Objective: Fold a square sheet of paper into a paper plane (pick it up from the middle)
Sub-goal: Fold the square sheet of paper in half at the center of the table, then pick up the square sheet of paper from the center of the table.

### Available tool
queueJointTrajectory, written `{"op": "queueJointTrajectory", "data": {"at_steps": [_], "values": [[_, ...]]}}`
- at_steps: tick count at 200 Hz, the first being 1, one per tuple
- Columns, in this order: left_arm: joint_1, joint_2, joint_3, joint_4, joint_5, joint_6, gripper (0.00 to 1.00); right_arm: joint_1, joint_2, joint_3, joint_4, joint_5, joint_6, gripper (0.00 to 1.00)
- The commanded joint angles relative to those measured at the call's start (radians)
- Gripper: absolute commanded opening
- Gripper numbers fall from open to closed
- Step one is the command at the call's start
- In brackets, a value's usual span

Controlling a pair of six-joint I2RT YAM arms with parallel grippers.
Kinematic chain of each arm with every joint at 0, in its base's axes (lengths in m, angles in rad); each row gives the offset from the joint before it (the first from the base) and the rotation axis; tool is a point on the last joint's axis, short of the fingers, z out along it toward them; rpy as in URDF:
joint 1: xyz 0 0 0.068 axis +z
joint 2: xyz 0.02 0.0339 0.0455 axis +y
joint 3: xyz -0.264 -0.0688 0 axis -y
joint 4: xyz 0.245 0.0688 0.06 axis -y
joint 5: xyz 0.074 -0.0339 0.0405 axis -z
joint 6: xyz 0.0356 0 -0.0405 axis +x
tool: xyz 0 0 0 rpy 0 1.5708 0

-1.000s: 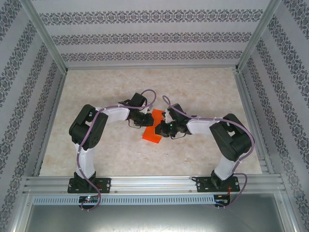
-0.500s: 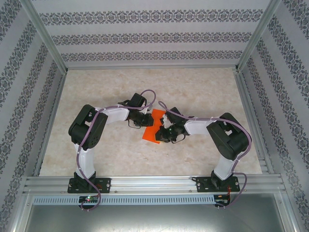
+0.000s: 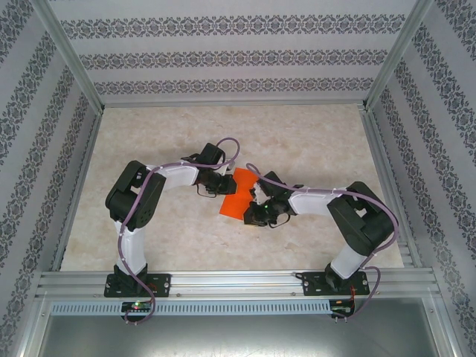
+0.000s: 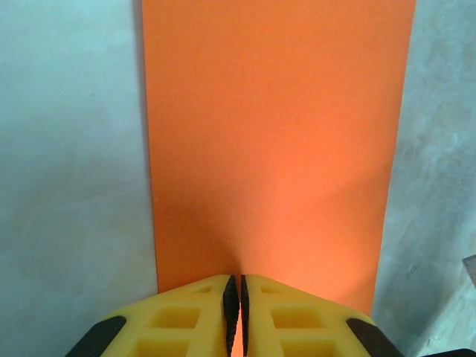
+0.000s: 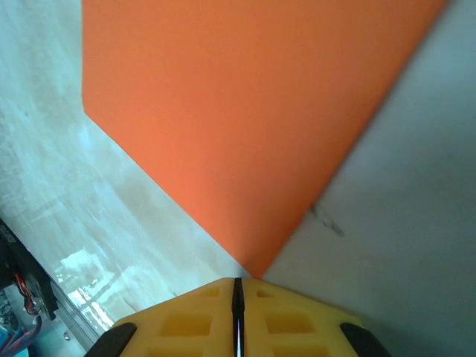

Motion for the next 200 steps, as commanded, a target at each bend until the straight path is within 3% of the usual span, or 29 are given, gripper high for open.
{"op": "queueJointTrajectory", "data": {"at_steps": [1,52,67,151,200], "values": [[0.027,0.087,-0.055,-0.13,-0.124,0.018,0.17,-0.032,-0.062,-0.018,-0.009,0.002,0.054,0.11],[0.026,0.067,-0.066,-0.123,-0.103,0.012,0.17,-0.151,-0.076,0.001,0.098,0.042,0.129,0.15],[0.026,0.061,-0.069,-0.117,-0.1,0.011,0.17,-0.172,-0.049,0.033,0.088,0.051,0.12,0.2],[0.027,0.049,-0.086,-0.103,-0.084,0.009,0.18,-0.22,0.105,0.166,0.047,0.099,0.067,0.34],[0.025,0.049,-0.091,-0.096,-0.081,0.01,0.18,-0.236,0.16,0.205,0.083,0.09,0.062,0.35]]}}
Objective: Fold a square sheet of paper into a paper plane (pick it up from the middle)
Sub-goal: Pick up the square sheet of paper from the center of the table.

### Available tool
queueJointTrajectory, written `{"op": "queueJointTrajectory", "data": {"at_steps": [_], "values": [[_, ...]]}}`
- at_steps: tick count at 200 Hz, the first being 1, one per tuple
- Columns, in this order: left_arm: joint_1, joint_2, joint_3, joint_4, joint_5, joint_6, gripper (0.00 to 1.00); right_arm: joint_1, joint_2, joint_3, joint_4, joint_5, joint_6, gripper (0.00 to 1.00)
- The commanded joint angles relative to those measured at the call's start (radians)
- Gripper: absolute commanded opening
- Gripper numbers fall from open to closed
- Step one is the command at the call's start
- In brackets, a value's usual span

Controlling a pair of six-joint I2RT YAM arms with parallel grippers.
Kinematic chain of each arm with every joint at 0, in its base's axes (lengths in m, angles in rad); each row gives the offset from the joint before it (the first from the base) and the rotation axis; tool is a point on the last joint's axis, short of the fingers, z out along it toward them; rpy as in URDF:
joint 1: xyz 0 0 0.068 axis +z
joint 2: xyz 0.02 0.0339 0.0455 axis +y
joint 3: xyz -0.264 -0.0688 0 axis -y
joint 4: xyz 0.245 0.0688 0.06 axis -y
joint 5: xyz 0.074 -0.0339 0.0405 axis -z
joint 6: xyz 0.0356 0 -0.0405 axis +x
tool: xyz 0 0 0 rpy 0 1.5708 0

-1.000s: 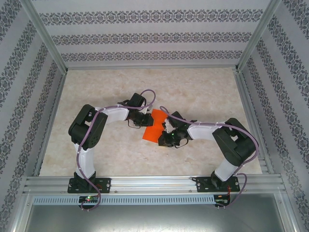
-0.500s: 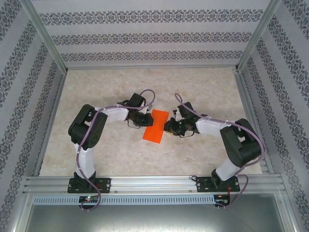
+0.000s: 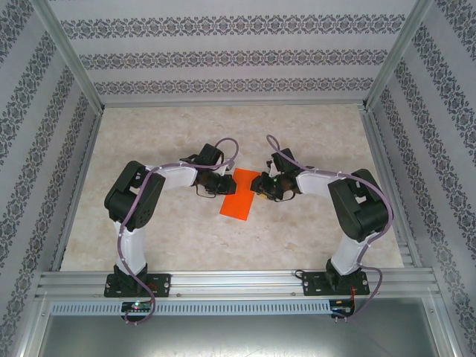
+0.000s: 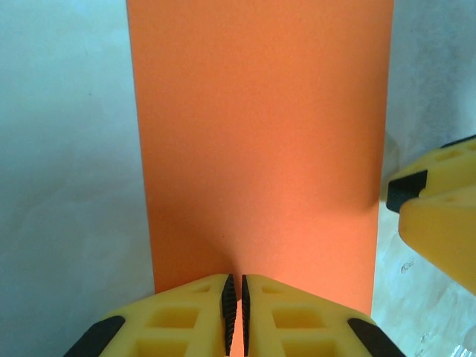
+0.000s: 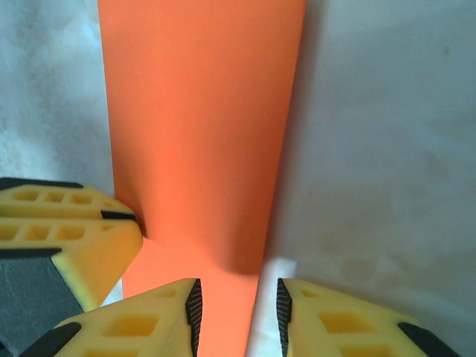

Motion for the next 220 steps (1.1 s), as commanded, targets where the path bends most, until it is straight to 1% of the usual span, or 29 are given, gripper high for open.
{"op": "queueJointTrajectory", "data": {"at_steps": [1,43,76,137,162,200,220], "values": [[0.02,0.057,-0.064,-0.137,-0.106,0.01,0.18,-0.009,0.037,0.032,0.015,0.008,-0.022,0.35],[0.02,0.057,-0.068,-0.135,-0.103,0.011,0.18,-0.016,0.071,0.062,0.015,0.007,-0.028,0.35],[0.02,0.056,-0.069,-0.129,-0.098,0.011,0.18,-0.015,0.079,0.081,0.039,-0.021,-0.026,0.35],[0.019,0.056,-0.071,-0.123,-0.093,0.011,0.18,-0.003,0.07,0.115,-0.041,0.001,-0.021,0.35],[0.02,0.056,-0.075,-0.118,-0.089,0.011,0.18,-0.002,0.082,0.121,-0.021,-0.008,-0.01,0.35],[0.02,0.05,-0.085,-0.114,-0.087,0.01,0.18,0.007,0.105,0.114,0.073,-0.061,0.029,0.35],[0.02,0.048,-0.086,-0.109,-0.084,0.006,0.18,0.008,0.114,0.109,0.081,-0.072,0.027,0.35]]}}
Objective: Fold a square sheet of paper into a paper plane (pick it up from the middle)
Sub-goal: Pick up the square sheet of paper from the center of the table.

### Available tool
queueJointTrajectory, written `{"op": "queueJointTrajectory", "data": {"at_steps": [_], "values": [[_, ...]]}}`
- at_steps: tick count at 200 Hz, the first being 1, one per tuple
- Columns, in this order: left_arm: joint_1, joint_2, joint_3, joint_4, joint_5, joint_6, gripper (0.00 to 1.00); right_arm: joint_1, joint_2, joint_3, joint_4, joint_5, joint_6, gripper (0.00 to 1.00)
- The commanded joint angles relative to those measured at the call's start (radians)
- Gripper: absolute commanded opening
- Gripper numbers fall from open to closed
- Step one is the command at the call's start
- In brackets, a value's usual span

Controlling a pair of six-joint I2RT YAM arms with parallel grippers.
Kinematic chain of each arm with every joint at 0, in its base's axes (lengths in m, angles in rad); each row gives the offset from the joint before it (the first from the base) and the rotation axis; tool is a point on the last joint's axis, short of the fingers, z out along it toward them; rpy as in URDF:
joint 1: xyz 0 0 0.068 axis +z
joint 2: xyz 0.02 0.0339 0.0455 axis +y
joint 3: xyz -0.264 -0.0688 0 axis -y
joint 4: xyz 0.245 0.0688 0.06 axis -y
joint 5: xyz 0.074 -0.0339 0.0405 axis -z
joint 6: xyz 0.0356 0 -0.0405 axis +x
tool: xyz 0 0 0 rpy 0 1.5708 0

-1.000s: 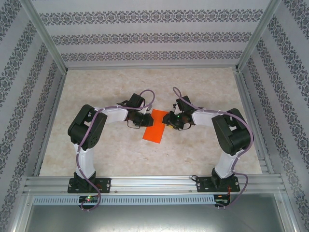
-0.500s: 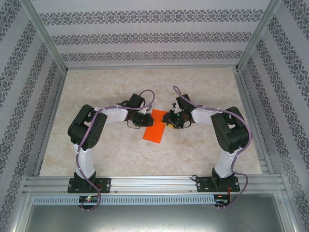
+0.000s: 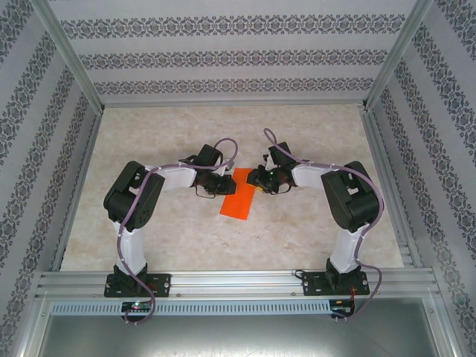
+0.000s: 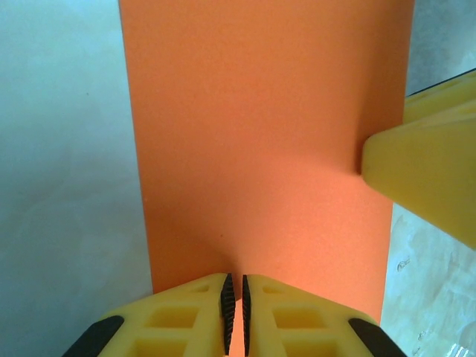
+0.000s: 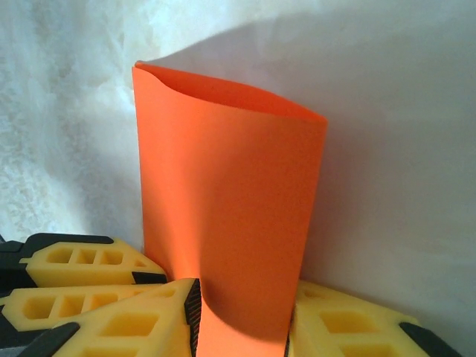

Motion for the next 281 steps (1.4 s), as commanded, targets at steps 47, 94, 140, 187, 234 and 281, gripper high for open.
{"op": "queueJointTrajectory", "data": {"at_steps": [47,94,140,187,234,281], "values": [[0.016,0.042,-0.063,-0.127,-0.073,-0.007,0.21,0.023,0.024,0.001,0.072,-0.066,0.015,0.3],[0.016,-0.015,-0.042,-0.154,-0.065,-0.011,0.25,0.015,0.005,-0.004,0.075,-0.082,-0.015,0.17],[0.016,-0.08,0.001,-0.166,-0.027,-0.025,0.35,0.017,-0.002,0.0,0.13,-0.122,0.003,0.1],[0.022,-0.183,0.02,-0.171,-0.019,-0.05,0.49,0.013,-0.045,0.001,0.145,-0.158,0.022,0.05],[0.072,-0.323,-0.052,-0.149,-0.014,-0.097,0.64,-0.009,-0.11,-0.005,0.229,-0.24,0.103,0.02],[0.116,-0.462,-0.166,-0.042,0.061,-0.208,0.74,-0.031,-0.166,0.011,0.332,-0.322,0.221,0.01]]}}
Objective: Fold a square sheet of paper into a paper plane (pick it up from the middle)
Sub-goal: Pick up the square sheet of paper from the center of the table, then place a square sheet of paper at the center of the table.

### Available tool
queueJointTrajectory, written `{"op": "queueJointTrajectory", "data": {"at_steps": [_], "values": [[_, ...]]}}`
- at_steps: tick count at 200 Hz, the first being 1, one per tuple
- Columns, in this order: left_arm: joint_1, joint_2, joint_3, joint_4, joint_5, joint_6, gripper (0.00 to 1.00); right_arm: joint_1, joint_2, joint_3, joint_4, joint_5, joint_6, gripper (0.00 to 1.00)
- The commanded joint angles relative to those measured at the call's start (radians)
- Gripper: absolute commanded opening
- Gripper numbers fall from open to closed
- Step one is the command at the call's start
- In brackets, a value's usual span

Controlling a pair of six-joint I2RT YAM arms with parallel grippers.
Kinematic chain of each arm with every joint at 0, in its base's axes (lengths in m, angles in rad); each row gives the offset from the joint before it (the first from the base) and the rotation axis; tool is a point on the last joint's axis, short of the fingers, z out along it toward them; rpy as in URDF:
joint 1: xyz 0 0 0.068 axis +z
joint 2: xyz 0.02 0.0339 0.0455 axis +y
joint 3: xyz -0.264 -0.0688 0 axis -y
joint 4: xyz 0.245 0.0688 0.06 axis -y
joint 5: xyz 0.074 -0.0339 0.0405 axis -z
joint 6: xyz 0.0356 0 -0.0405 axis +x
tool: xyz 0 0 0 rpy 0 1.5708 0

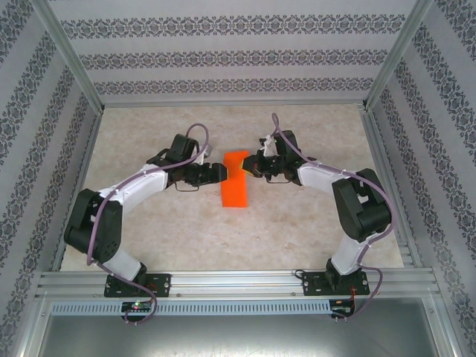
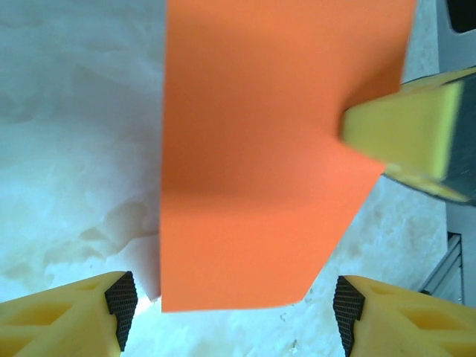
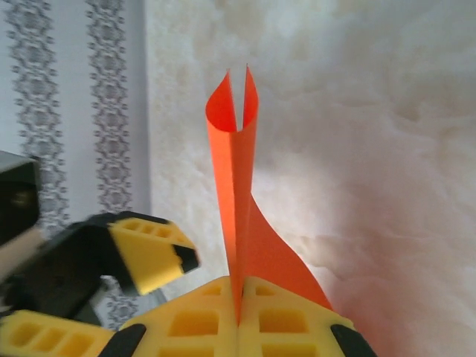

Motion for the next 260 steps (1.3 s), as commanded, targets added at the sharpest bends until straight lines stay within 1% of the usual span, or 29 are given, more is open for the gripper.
{"op": "queueJointTrajectory", "data": {"at_steps": [1,58,100,122,157,183,194,216,241,260], "values": [[0.018,-0.058,-0.05,0.07,0.048,-0.077,0.74,-0.015,-0.043,0.012,0.1,-0.075,0.09,0.01],[0.028,-0.142,-0.152,0.191,0.106,-0.17,0.75,-0.028,-0.072,0.024,0.253,-0.12,0.252,0.0],[0.033,-0.165,-0.18,0.205,0.12,-0.175,0.75,-0.033,-0.087,0.037,0.262,-0.124,0.28,0.0],[0.036,-0.194,-0.199,0.25,0.147,-0.211,0.73,-0.032,-0.092,0.037,0.252,-0.121,0.273,0.0],[0.039,-0.233,-0.174,0.194,0.135,-0.187,0.68,-0.033,-0.085,0.031,0.249,-0.117,0.265,0.0],[0.038,-0.231,-0.162,0.179,0.144,-0.185,0.6,-0.033,-0.084,0.027,0.239,-0.118,0.253,0.0],[0.039,-0.236,-0.155,0.156,0.134,-0.174,0.54,-0.036,-0.083,0.02,0.239,-0.116,0.252,0.0],[0.039,-0.246,-0.138,0.094,0.091,-0.14,0.44,-0.036,-0.077,0.013,0.246,-0.114,0.251,0.0],[0.038,-0.24,-0.134,0.087,0.091,-0.137,0.29,-0.032,-0.065,0.011,0.262,-0.116,0.258,0.0],[0.037,-0.237,-0.135,0.081,0.094,-0.135,0.24,-0.031,-0.06,0.01,0.263,-0.117,0.256,0.0]]}}
